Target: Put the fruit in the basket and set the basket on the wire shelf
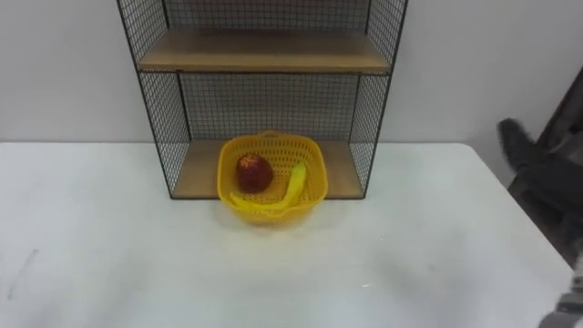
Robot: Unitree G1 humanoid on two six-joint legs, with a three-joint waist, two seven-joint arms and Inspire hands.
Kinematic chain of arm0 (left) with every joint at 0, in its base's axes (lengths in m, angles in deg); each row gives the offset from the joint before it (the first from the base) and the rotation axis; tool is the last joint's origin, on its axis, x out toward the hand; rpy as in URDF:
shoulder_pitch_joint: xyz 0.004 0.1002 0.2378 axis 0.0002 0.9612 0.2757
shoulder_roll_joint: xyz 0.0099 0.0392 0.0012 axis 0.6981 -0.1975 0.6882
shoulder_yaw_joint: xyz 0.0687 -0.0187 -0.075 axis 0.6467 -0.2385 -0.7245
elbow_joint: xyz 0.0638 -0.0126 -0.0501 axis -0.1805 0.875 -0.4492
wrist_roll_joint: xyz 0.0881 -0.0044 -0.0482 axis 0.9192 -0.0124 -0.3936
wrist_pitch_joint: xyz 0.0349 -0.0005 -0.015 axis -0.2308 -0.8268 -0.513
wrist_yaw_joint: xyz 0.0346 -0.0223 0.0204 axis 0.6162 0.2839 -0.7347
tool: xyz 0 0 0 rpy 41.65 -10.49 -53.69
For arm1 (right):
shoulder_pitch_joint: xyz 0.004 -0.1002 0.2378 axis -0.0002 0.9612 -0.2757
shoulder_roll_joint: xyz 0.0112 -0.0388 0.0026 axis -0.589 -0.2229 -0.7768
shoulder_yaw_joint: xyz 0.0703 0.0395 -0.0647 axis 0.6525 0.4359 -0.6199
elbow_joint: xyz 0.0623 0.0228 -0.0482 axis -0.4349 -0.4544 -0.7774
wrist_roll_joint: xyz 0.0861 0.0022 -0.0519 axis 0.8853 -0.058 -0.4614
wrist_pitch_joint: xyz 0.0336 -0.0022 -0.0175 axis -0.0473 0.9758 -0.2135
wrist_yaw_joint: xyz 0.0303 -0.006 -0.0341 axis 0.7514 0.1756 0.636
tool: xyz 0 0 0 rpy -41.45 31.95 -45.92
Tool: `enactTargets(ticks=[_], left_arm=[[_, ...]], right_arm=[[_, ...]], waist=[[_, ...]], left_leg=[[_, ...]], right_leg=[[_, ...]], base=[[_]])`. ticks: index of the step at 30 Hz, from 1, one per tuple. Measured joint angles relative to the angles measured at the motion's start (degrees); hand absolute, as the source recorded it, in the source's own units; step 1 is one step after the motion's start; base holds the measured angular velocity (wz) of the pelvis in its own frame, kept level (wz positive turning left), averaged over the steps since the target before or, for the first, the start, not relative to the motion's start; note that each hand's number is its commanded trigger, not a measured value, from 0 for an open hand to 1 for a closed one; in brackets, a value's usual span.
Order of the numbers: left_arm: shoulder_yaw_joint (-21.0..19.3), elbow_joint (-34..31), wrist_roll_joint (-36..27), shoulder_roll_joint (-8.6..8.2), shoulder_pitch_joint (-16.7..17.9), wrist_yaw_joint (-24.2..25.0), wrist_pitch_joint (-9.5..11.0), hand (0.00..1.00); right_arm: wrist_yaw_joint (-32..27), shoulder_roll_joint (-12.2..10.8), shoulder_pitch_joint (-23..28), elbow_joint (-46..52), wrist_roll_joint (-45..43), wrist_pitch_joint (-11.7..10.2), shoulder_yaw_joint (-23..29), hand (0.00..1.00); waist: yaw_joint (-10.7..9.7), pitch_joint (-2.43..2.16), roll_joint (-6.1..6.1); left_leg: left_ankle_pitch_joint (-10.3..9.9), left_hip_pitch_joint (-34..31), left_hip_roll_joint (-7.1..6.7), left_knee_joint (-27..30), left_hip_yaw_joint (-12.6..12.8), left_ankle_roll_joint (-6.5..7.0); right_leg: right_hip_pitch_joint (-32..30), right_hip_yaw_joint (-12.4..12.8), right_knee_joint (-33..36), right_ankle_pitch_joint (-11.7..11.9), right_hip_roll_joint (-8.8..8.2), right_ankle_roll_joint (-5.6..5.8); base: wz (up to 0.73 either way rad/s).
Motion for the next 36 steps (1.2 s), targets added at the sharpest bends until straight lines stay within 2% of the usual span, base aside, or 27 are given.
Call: enactTargets(ticks=[2,3,5,6,8,10,12,13,15,18,21,23,24,26,29,31,33,36], left_arm=[[-7.7,0.1,-0.1,4.52,-0.6,-6.6,3.2,0.00],[-9.7,0.2,-0.1,5.31,-0.5,-8.2,4.0,0.00],[-16.9,0.4,-1.7,7.90,-0.1,-14.5,5.9,0.00],[-18.3,0.7,-1.9,8.61,-0.1,-16.0,6.1,0.00],[-22.5,3.9,-2.4,11.82,1.1,-21.4,7.2,0.00],[-24.9,6.8,-4.0,13.45,2.8,-24.7,7.2,0.00],[-25.7,10.0,-8.2,14.67,5.2,-27.4,7.2,0.00],[-25.7,11.9,-11.8,15.18,6.3,-28.9,7.0,0.00],[-25.6,15.2,-16.9,15.15,8.0,-31.1,7.1,0.00],[-23.9,24.6,-26.4,15.11,10.6,-32.4,6.6,0.00],[-18.6,31.6,-36.1,14.14,11.7,-34.0,6.0,0.00],[-13.7,39.2,-43.9,12.94,11.7,-34.0,5.9,0.00],[-12.4,41.0,-45.7,12.51,11.7,-34.0,5.9,0.00],[-8.2,47.2,-51.5,9.80,11.7,-33.1,5.7,0.00],[-4.5,55.0,-56.8,7.74,10.9,-32.0,5.3,0.00],[-1.4,57.4,-57.6,6.74,11.0,-30.7,5.2,0.00],[2.4,61.0,-57.6,5.87,10.8,-28.1,4.6,0.00],[10.3,69.3,-57.6,3.68,10.2,-21.3,2.1,0.00]], right_arm=[[-6.2,4.3,0.0,0.0,-0.7,-1.9,5.9,0.00],[-7.8,4.9,0.1,0.0,-1.1,-2.5,7.5,0.00],[-14.8,6.6,0.3,0.7,-1.6,-3.7,14.8,0.00],[-16.6,7.5,0.6,0.6,-1.6,-4.0,16.4,0.00],[-22.5,11.2,2.3,-0.7,-1.6,-5.5,21.5,0.00],[-26.7,12.3,4.6,-1.2,-1.4,-5.5,25.0,0.00],[-30.6,12.3,7.4,-2.1,0.2,-6.0,27.5,0.00],[-33.1,12.3,8.6,-3.8,1.7,-5.9,28.2,0.00],[-36.8,12.3,9.6,-7.4,4.5,-5.9,28.6,0.00],[-40.6,12.1,12.5,-16.8,12.2,-4.6,28.3,0.00],[-43.4,9.4,15.9,-23.6,21.1,-4.1,24.3,0.00],[-43.8,7.2,16.4,-32.1,29.3,-4.0,20.0,0.00],[-43.8,6.5,16.4,-34.5,31.8,-4.0,19.0,0.00],[-43.8,3.7,16.3,-44.0,42.1,-3.5,16.7,0.00],[-42.9,1.0,15.3,-53.8,50.7,-3.1,13.5,0.00],[-41.3,-0.4,15.3,-58.9,51.8,-2.9,11.0,0.00],[-39.5,-1.3,15.0,-63.3,52.1,-2.6,8.3,0.00],[-36.9,-2.1,12.4,-73.2,51.3,-0.6,1.3,0.00]], waist=[[0.1,0.02,0.08],[0.1,0.02,0.09],[-0.3,-0.01,-0.06],[-0.4,-0.04,-0.15],[-0.6,-0.16,-0.22],[-0.7,-0.21,-0.27],[-0.7,-0.34,-0.25],[-0.8,-0.64,-0.27],[-1.2,-0.83,-0.35],[-2.1,-1.02,-0.49],[-2.1,-1.14,-0.66],[-2.1,-1.52,-0.87],[-2.0,-1.60,-0.99],[-1.9,-2.10,-1.32],[-2.1,-2.17,-1.62],[-2.1,-2.25,-1.81],[-2.2,-2.24,-1.79],[-2.6,-2.26,-1.70]], left_leg=[[0.0,-0.4,-0.39,-0.3,0.1,0.04],[0.0,-0.5,-0.41,-0.3,0.1,0.03],[0.1,-1.3,-0.66,-0.4,0.2,-0.10],[0.1,-1.4,-0.72,-0.3,0.2,-0.10],[0.1,-1.7,-0.82,-0.3,0.2,-0.09],[0.0,-2.3,-0.66,-0.2,0.2,0.10],[0.0,-2.7,-0.66,-0.2,0.1,0.06],[0.0,-2.8,-0.68,-0.2,0.0,0.08],[-0.1,-3.4,-0.75,-0.1,0.0,0.19],[0.0,-4.9,-0.75,-0.2,0.1,0.14],[0.0,-5.2,-0.79,-0.2,0.1,0.17],[-0.1,-6.3,-0.74,-0.2,0.3,0.23],[-0.1,-6.5,-0.70,-0.3,0.4,0.23],[-0.2,-7.0,-0.40,-0.3,1.2,0.46],[-0.3,-7.4,-0.42,-0.3,1.3,0.57],[-0.3,-7.3,-0.54,-0.4,1.2,0.58],[-0.3,-7.0,-0.62,-0.4,1.3,0.65],[-0.3,-6.4,-0.47,-0.7,1.3,0.66]], right_leg=[[-0.9,0.4,0.7,0.0,-0.24,0.01],[-1.1,0.5,0.7,0.0,-0.30,0.04],[-2.3,0.2,1.7,-0.6,-0.67,0.20],[-2.4,0.1,2.0,-0.7,-0.81,0.21],[-3.2,0.1,2.8,-1.3,-1.01,0.30],[-3.6,-0.2,2.7,-1.4,-0.96,0.36],[-4.0,-0.4,2.7,-1.4,-1.04,0.37],[-4.1,-0.4,2.8,-1.4,-1.06,0.43],[-4.8,-0.4,3.0,-1.6,-1.20,0.69],[-5.9,-0.4,2.5,-1.6,-1.29,0.75],[-6.1,-0.3,2.5,-1.6,-1.35,0.76],[-7.1,-0.1,2.4,-1.6,-1.36,0.77],[-7.1,0.0,2.4,-1.6,-1.35,0.78],[-7.8,0.2,2.6,-1.6,-1.35,0.78],[-8.1,0.3,2.5,-1.6,-1.34,0.80],[-7.9,0.3,2.5,-1.6,-1.41,0.82],[-7.6,0.3,2.5,-1.6,-1.51,0.88],[-6.6,0.5,1.5,-1.5,-1.40,1.11]], base=[[-0.07],[0.00],[0.00],[0.00],[0.02],[-0.02],[0.00],[0.04],[0.00],[0.03],[0.03],[-0.03],[0.00],[0.00],[-0.04],[0.02],[0.00],[0.04]])
